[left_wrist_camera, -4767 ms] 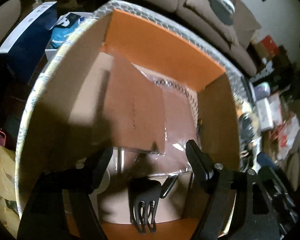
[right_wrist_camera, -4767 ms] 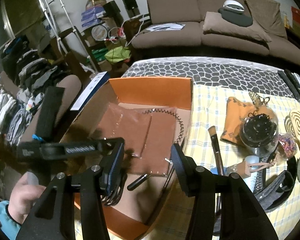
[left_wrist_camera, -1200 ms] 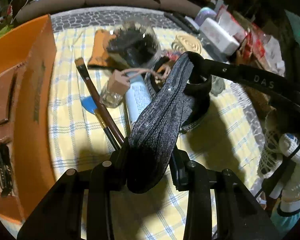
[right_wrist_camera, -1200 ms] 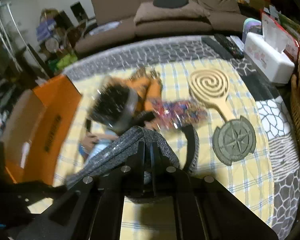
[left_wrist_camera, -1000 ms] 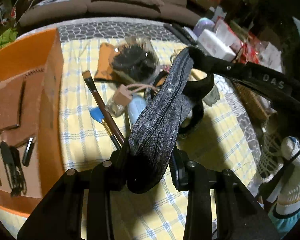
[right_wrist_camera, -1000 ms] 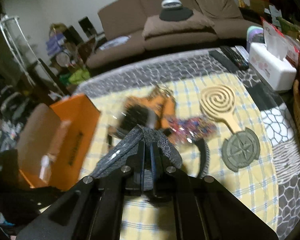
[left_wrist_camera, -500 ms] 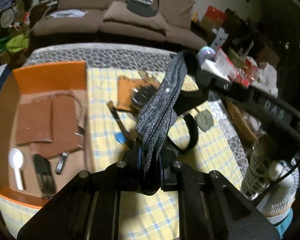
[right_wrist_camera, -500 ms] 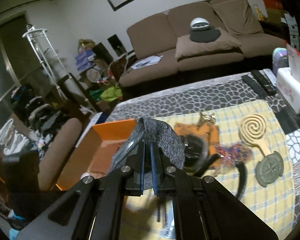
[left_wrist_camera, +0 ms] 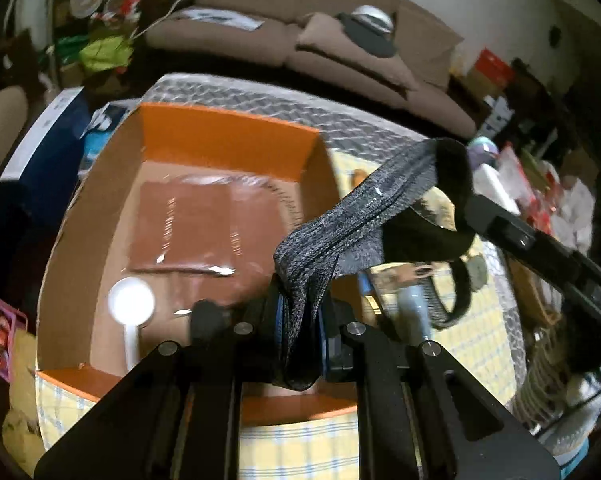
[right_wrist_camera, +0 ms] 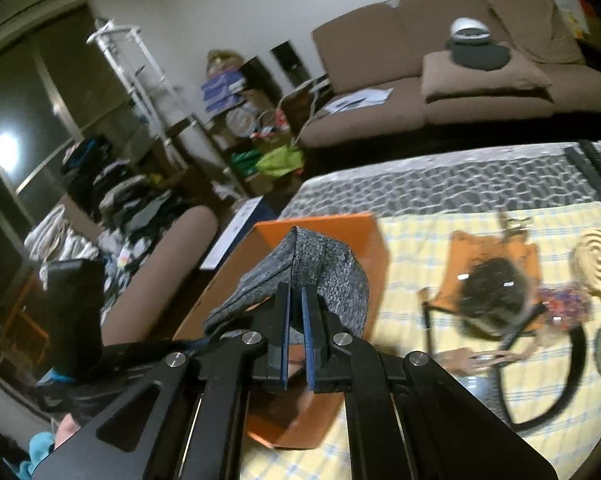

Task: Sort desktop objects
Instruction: 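Carry the grey strap over the box with both tools, then open both tools to drop the grey strap onto the packet in the box, then move both tools back toward the remaining items on the table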

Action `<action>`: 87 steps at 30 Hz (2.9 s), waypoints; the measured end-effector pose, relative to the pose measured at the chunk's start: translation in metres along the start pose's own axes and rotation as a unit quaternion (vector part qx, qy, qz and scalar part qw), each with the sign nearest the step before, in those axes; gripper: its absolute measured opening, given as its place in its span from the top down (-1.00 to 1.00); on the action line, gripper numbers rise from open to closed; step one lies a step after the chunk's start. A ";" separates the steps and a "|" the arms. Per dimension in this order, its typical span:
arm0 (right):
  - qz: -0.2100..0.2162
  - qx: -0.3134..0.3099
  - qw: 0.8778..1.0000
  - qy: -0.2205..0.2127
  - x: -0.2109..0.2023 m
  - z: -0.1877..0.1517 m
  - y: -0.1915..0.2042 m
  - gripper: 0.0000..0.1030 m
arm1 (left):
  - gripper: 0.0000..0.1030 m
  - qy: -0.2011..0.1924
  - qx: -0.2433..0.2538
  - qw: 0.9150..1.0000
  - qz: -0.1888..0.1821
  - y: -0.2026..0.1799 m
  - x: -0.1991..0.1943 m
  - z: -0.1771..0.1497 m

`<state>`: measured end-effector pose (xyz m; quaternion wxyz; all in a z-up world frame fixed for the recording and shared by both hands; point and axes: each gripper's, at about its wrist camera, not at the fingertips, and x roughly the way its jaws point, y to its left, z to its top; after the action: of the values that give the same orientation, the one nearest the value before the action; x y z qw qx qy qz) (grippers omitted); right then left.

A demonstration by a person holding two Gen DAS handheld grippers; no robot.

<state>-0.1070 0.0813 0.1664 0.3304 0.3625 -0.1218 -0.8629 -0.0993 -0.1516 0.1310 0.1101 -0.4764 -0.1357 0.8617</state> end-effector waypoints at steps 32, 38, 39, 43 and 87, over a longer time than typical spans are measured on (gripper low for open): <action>-0.099 -0.054 0.990 0.089 0.061 -0.032 0.007 0.07 | -0.51 0.020 -0.038 0.996 0.075 0.065 0.005 -0.011; -0.104 -0.038 0.992 0.066 0.051 -0.029 -0.003 -0.51 | -0.82 0.011 -0.006 0.996 0.084 0.044 0.008 -0.012; -0.106 -0.040 0.991 0.065 0.050 -0.029 -0.003 -0.55 | -0.90 0.009 -0.002 0.996 0.085 0.042 0.008 -0.012; -0.116 -0.044 0.990 0.065 0.048 -0.030 -0.008 -0.69 | -0.96 -0.002 0.010 0.996 0.084 0.032 0.005 -0.013; -0.244 0.085 0.965 0.039 -0.067 -0.046 -0.174 -0.63 | -0.99 0.065 0.158 0.985 0.004 -0.181 0.092 -0.099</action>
<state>-0.1242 0.2576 0.0919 0.0821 0.4415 -0.0900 -0.8890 -0.0522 0.0606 0.0694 0.1892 -0.5085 0.0117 0.8399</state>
